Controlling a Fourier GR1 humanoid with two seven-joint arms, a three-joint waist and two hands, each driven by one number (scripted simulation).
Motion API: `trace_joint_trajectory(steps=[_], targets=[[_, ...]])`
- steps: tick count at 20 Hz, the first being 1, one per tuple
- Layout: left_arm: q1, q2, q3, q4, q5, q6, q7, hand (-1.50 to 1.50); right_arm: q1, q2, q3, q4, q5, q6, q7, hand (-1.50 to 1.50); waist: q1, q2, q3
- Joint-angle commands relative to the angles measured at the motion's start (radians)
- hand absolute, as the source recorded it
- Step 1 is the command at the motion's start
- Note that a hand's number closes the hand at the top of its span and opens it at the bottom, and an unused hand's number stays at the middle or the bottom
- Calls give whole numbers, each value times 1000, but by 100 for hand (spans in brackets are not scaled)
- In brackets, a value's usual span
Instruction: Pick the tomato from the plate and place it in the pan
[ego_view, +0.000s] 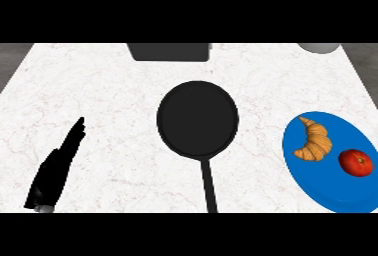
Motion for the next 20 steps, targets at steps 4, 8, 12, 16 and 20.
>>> trace_joint_trajectory(steps=[4,8,12,16,20], targets=[[-16,-5,42,-21,-4,-47,44,0,-160,20,96,-10,48,99,185,-150,-1,1,0],[27,23,73,-29,3,-80,-3,0,-283,2,123,77,8,209,306,-150,12,2,0],[21,-4,93,8,-9,-95,-31,0,-342,73,188,56,63,229,377,-150,3,1,0],[-21,-60,76,67,-29,-87,-45,0,-374,115,274,78,137,278,407,-150,1,2,0],[-14,-85,54,39,-82,-55,0,0,-473,112,279,112,90,396,563,-150,0,1,0]])
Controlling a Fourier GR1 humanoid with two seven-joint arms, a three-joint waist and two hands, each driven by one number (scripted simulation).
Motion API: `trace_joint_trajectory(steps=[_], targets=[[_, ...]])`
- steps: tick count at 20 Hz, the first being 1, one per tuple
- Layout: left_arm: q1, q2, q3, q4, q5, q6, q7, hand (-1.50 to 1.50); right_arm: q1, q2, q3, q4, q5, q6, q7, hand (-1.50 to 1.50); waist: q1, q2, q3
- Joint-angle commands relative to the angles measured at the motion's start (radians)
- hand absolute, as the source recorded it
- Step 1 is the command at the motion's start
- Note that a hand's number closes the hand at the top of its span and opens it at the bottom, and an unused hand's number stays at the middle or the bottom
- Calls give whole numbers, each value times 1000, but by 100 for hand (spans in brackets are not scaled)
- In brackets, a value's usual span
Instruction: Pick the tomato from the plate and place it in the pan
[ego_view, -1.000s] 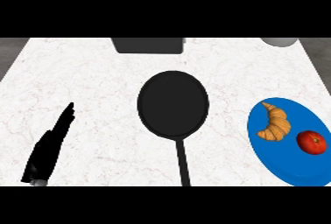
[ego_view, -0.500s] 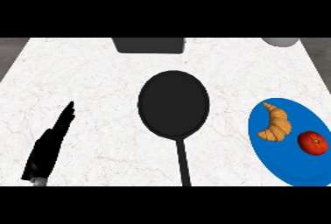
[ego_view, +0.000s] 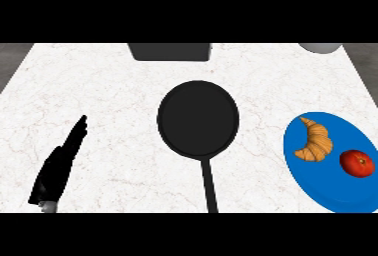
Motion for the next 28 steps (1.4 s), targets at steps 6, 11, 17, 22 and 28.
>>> trace_joint_trajectory(steps=[6,11,17,22,28], targets=[[27,-15,55,-47,-17,-37,31,0,-74,110,32,47,82,78,91,-150,-5,-2,0],[-1,-76,25,34,-77,-21,-18,0,-77,171,77,30,118,67,163,-150,-13,-2,-1],[42,-82,56,18,-75,-51,-36,0,-43,161,59,21,133,108,177,-150,-15,-3,0],[50,-73,88,-12,-60,-90,-18,0,-59,168,52,78,152,145,195,-150,-11,-3,0],[48,-76,100,-77,-74,-115,47,0,-67,227,61,187,238,128,116,-150,-4,-1,0]])
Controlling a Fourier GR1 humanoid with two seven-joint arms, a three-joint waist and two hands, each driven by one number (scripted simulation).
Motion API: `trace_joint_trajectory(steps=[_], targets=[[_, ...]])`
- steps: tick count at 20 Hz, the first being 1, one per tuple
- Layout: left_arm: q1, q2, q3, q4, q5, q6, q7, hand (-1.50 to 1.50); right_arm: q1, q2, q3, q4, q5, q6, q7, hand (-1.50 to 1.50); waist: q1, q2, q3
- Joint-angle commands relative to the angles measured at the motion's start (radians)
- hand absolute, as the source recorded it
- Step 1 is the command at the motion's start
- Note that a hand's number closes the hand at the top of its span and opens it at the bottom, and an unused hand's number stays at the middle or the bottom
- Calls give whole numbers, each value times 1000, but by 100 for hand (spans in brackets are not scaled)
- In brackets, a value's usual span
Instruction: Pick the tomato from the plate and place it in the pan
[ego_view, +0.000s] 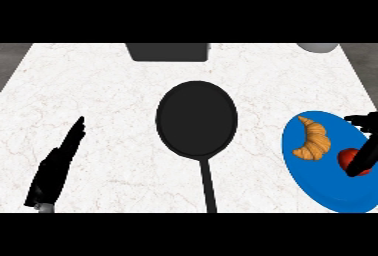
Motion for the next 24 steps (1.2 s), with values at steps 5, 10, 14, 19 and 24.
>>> trace_joint_trajectory(steps=[5,10,14,19,24], targets=[[5,-32,39,-40,-30,-19,46,0,63,23,-45,-5,77,55,2,-150,-4,-1,0],[10,-56,43,-29,-48,-46,16,0,54,103,-41,124,203,-23,-104,-150,1,1,1],[-58,-107,51,73,-93,-35,4,0,52,93,-94,58,201,46,-63,-150,-5,1,0],[-57,-62,105,15,-70,-94,31,0,2,209,-94,140,276,-72,-129,150,0,1,1],[16,-101,74,-47,-108,-81,30,0,55,191,-167,98,230,-25,-133,150,-3,-1,0]])
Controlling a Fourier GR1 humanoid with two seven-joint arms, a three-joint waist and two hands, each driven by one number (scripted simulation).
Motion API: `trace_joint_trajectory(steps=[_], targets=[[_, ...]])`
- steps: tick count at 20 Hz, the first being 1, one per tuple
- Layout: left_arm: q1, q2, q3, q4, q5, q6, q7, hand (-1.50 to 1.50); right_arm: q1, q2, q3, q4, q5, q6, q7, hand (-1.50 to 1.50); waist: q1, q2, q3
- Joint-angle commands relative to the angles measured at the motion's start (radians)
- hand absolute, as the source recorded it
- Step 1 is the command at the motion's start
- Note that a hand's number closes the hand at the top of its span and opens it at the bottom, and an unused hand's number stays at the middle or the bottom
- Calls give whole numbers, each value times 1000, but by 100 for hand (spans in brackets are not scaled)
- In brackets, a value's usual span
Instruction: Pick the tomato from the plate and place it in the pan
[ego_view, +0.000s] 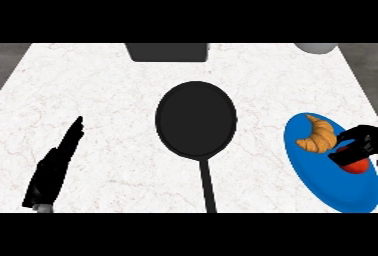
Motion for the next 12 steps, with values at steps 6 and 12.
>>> trace_joint_trajectory(steps=[6,12], targets=[[-27,-17,-6,15,-18,-6,-8,0,-61,1,159,-59,134,47,-268,150,26,11,11],[-26,-33,-19,40,-38,0,-14,0,-116,-7,295,21,330,-105,-572,150,27,13,11]])
